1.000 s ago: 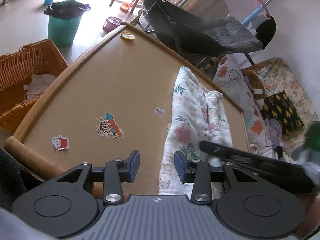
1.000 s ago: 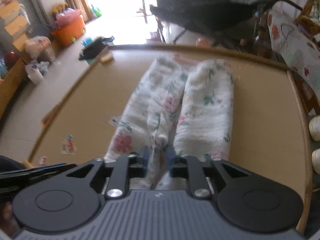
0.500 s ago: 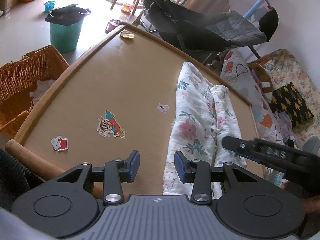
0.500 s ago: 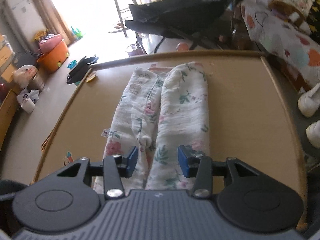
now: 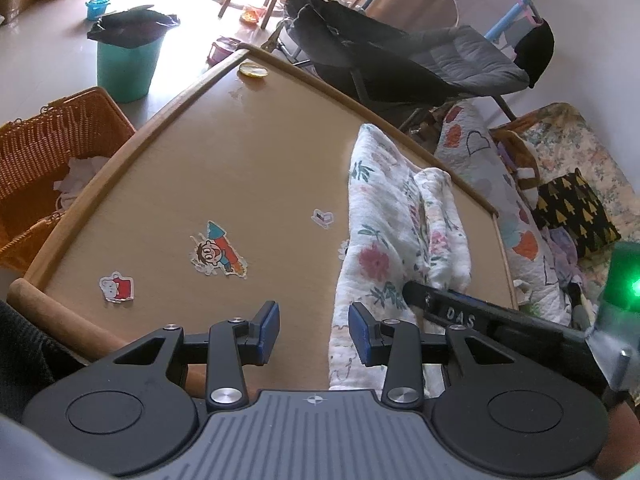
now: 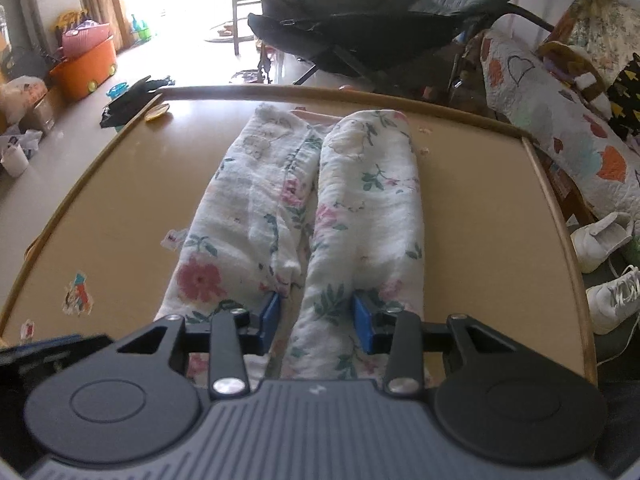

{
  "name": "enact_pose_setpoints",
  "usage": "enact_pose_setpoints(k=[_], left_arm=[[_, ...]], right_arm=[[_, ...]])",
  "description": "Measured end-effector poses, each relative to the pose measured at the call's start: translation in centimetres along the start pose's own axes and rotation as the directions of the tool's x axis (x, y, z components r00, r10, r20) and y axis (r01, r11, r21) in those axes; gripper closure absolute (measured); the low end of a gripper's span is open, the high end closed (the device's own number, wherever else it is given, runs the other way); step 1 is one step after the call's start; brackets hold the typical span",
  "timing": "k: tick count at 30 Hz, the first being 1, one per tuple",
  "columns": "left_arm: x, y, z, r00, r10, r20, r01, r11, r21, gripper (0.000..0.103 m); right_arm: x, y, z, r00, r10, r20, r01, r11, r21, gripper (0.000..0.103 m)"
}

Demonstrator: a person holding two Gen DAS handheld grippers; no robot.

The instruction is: Fold clothes

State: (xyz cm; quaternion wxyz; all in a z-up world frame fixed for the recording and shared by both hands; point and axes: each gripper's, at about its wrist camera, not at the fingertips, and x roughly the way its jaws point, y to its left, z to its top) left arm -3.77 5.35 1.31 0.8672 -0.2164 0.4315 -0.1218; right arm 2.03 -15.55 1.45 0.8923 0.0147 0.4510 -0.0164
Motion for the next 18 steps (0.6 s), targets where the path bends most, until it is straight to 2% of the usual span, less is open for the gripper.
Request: enact_pose_setpoints(k=[11,18], left_arm=[[0.1,0.3,-0.1,1.0,-0.001,0.007,0.002,1.0,-0.023,0.062],[0.5,-0.1,-0.2,1.0,0.007,-0.002,-0.007,1.0,-0.002,0.062]], right_arm=[[1.5,0.0,2.0,1.0,-0.014,0.007,0.013,1.0,0.028,0.063],[2.0,-0.1,2.5,1.0,0.001,0.013,-0.002,1.0,0.02,0.062]])
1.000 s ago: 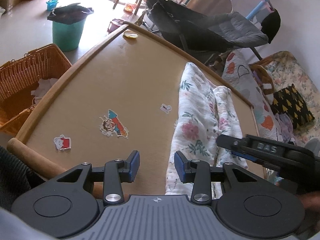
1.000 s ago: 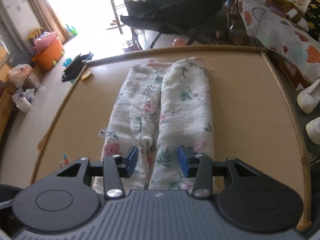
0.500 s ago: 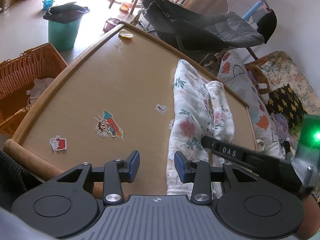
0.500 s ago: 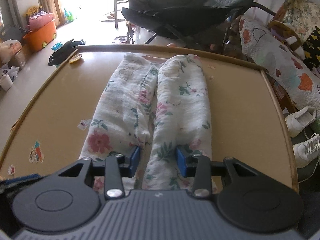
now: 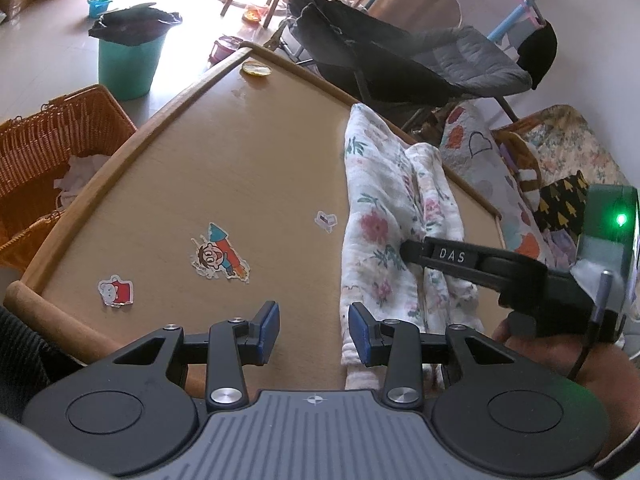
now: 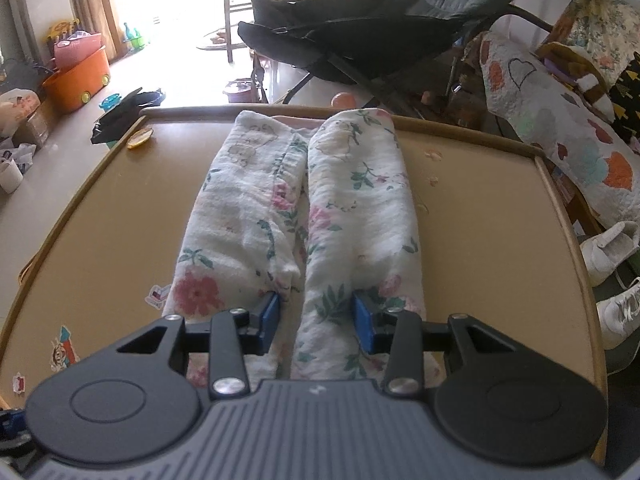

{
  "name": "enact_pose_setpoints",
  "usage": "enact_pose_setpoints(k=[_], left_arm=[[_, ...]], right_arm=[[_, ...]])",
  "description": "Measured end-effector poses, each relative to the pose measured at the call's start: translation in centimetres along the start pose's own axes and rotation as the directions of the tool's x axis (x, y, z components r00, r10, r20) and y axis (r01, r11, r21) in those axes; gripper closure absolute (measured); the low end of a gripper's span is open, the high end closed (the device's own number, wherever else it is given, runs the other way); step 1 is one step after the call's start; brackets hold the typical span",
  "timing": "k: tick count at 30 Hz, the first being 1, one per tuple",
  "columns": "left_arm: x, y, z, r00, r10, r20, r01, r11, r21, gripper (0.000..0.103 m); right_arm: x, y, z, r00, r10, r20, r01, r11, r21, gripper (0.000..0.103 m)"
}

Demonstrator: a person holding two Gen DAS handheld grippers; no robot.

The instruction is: Fold clothes

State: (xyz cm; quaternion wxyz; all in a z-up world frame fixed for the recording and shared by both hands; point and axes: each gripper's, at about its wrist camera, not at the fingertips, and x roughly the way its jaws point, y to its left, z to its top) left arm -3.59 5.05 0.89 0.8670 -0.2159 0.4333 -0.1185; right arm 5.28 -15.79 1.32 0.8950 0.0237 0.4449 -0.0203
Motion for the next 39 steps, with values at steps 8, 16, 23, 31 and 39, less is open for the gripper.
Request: enact_pose_setpoints(k=[8,16,23,31,39], left_arm=[[0.3,-1.3,-0.5,1.0,0.015,-0.008,-0.014,0.997,0.079,0.062],[-0.1,-3.1,-1.5,1.0,0.011,-0.007,-0.009,0.975,0.222,0.062],[-0.8,-5.6,-3.1,0.998,-0.064,-0.014,0.064,0.922,0.382,0.033],[-2.0,-8.0,-2.6,0.99,-0.135,0.035,0.091,0.815,0.573,0.033],[-2.8,-10.3,-4.2,0.981,-0.095,-0.169,0.193,0.385,0.903,0.033]], right_arm=[[-2.0,-3.3,1.6,0.985,0.162,-0.053,-0.155,0.981,0.12,0.058],[-8.8,-7.8,-2.0,0.948,0.309,0.08,-0.297,0.946,-0.132,0.045],[-11.3,-11.3,-4.8,0.918,0.396,0.024,-0.366,0.869,-0.332,0.045],[-13.2,-12.7,-4.5,0.889,0.456,0.026,-0.384,0.777,-0.499,0.049],[-12.4,-9.2,-7.1,0.897,0.436,-0.075,-0.357,0.613,-0.705,0.06]])
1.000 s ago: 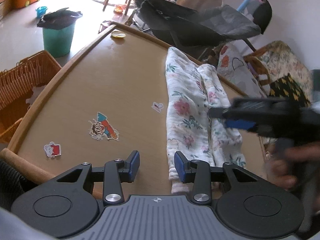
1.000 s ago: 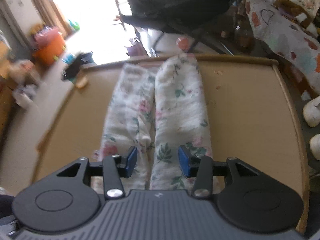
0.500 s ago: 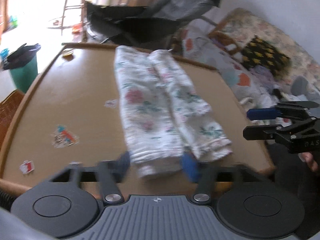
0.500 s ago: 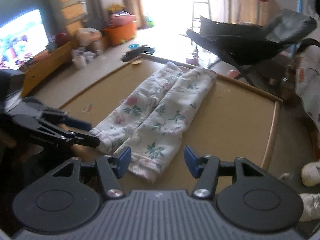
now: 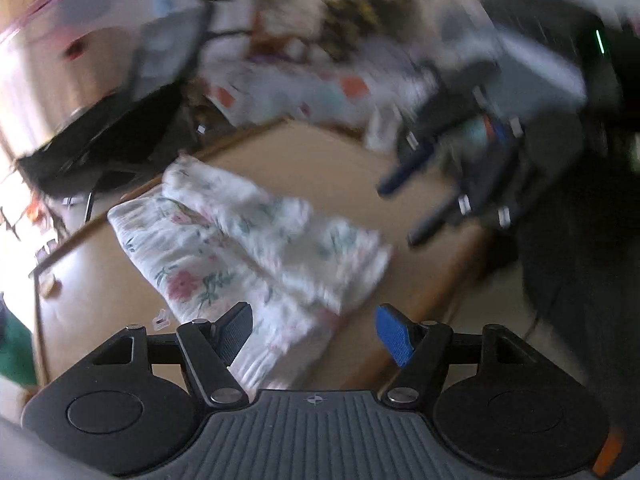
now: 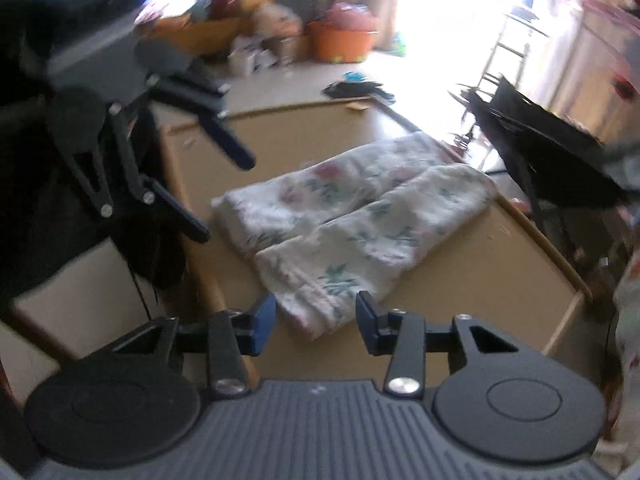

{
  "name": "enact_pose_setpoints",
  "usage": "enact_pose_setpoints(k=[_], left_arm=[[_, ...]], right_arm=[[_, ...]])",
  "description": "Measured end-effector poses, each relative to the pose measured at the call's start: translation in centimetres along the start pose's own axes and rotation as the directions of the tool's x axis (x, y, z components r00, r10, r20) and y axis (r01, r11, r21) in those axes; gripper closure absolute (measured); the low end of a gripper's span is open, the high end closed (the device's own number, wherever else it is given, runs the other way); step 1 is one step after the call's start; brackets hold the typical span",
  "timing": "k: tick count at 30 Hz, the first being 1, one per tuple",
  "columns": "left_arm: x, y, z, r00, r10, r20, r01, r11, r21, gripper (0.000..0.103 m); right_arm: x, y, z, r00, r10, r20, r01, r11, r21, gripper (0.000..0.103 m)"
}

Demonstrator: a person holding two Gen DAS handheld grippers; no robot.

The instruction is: Fold clothes

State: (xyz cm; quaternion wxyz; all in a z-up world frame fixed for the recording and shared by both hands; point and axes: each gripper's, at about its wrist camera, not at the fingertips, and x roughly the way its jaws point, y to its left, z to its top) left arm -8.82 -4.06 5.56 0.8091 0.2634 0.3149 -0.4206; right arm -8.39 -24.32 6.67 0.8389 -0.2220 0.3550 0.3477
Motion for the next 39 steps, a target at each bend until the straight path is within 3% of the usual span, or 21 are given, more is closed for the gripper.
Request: enact_pose_setpoints(k=[3,13,21,33,39], left_arm=[[0.4,-0.4,-0.4,0.998,0.015,-0.065,-0.007,0.993,0.116,0.037],[2.3,-0.8,-0.1,0.995,0.008,-0.097,0.01,0.983,0.186,0.053],[3.5,0.5,0.1,0.994,-0.052,-0.098,0.065,0.989,0.132,0.054],[5.7,3.3,0.1,0.99,-0.119,-0.073,0.124,0.99,0.066,0.053],[6.9,4.6,0.2,0.983,-0.17,-0.073,0.172,0.985,0.026,0.054]], right_arm=[[0.9,1.2,0.2,0.999,0.022,-0.029,-0.024,0.996,-0.091,0.061],[2.9,1.7,1.4,0.995,0.067,-0.069,-0.079,0.98,-0.183,0.062],[4.9,0.4,1.9,0.988,0.129,-0.084,-0.138,0.983,-0.119,0.063],[6.6,-0.1,2.4,0.978,0.163,-0.133,-0.184,0.969,-0.162,0.064],[7.2,-1.0,2.9,0.966,0.205,-0.157,-0.223,0.969,-0.11,0.065]])
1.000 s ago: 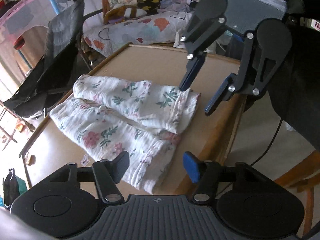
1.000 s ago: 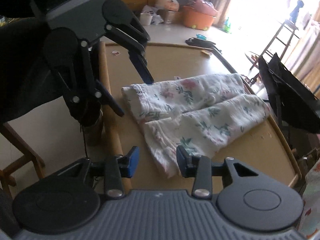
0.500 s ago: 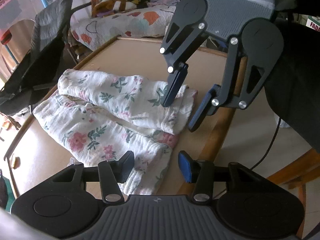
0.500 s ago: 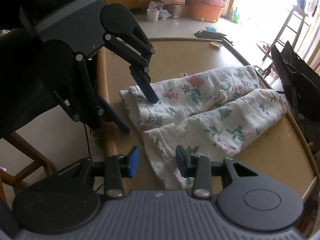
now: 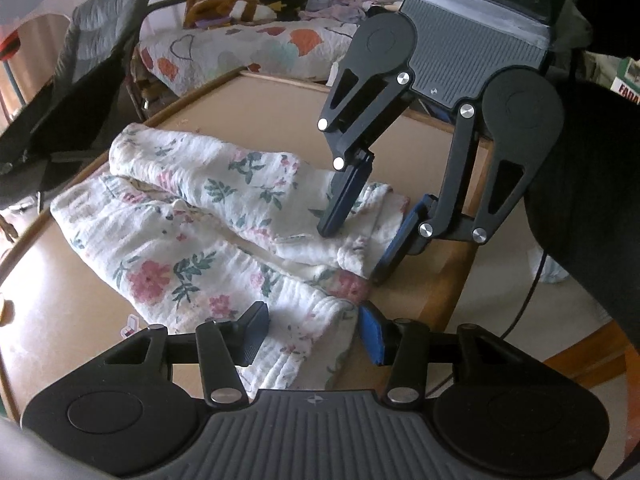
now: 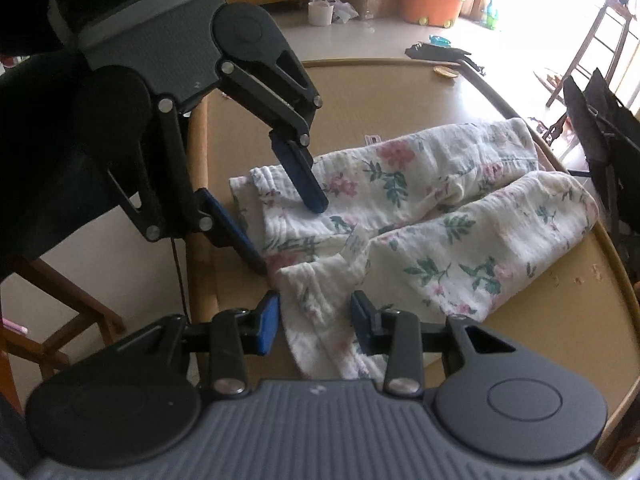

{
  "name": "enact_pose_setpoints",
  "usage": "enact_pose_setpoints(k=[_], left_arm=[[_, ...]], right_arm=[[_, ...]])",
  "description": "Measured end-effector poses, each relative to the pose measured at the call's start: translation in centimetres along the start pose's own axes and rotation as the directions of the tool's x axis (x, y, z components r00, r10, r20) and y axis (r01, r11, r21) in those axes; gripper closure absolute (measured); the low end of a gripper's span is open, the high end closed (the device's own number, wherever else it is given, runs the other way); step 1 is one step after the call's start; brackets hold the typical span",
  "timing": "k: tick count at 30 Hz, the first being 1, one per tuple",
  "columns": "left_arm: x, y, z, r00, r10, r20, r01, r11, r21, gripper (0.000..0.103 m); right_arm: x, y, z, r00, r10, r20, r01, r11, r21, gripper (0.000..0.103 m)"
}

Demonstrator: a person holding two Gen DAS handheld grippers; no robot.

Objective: Fold clothes
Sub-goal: 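Grasp the shirt end with the left gripper while the right gripper grasps beside it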

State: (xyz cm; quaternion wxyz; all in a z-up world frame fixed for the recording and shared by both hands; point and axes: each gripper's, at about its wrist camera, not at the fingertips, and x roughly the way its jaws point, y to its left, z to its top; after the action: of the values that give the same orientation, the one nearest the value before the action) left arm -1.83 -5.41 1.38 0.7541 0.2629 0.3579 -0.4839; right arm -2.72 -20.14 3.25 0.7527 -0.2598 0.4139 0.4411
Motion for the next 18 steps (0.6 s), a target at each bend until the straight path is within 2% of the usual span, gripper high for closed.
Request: enact_pose_setpoints(k=[2,3,5,7,10,14,18], left_arm=[[0.3,0.2,0.1,1.0,-0.014,0.005,0.014,1.0,0.012,0.068],[0.4,0.2,0.2,1.0,-0.018,0.008,0.018,1.0,0.022,0.07],[0.7,0.3,0.3,1.0,-0.019,0.006,0.019,0.999,0.026,0.072],[0.9,0.5,0.5,1.0,-0.018,0.003,0.018,1.0,0.023,0.074],[1.2,0.4,0.8,1.0,-0.01,-0.002,0.011,1.0,0.021,0.078],[1.1,-0.1,0.9,1.0,0.005,-0.009,-0.004,0.998,0.055,0.091],[0.5,-0.5,1.1,1.0,-0.022,-0.004,0.023,0.998,0.061,0.092]], right_arm=[[0.1,0.0,0.1,1.0,0.001,-0.004,-0.001,1.0,0.003,0.071],[0.1,0.0,0.2,1.0,-0.002,-0.006,0.002,1.0,0.003,0.073],[0.1,-0.1,0.4,1.0,-0.01,-0.01,0.01,1.0,0.004,0.086],[0.2,0.0,0.5,1.0,-0.026,-0.015,0.026,1.0,-0.004,0.092],[0.4,0.5,0.7,0.999,-0.049,-0.019,0.048,0.998,-0.029,0.094],[0.4,1.4,0.8,0.996,-0.076,-0.036,0.072,0.994,-0.081,0.095],[-0.1,1.8,1.0,0.997,-0.062,-0.053,0.057,0.994,-0.098,0.095]])
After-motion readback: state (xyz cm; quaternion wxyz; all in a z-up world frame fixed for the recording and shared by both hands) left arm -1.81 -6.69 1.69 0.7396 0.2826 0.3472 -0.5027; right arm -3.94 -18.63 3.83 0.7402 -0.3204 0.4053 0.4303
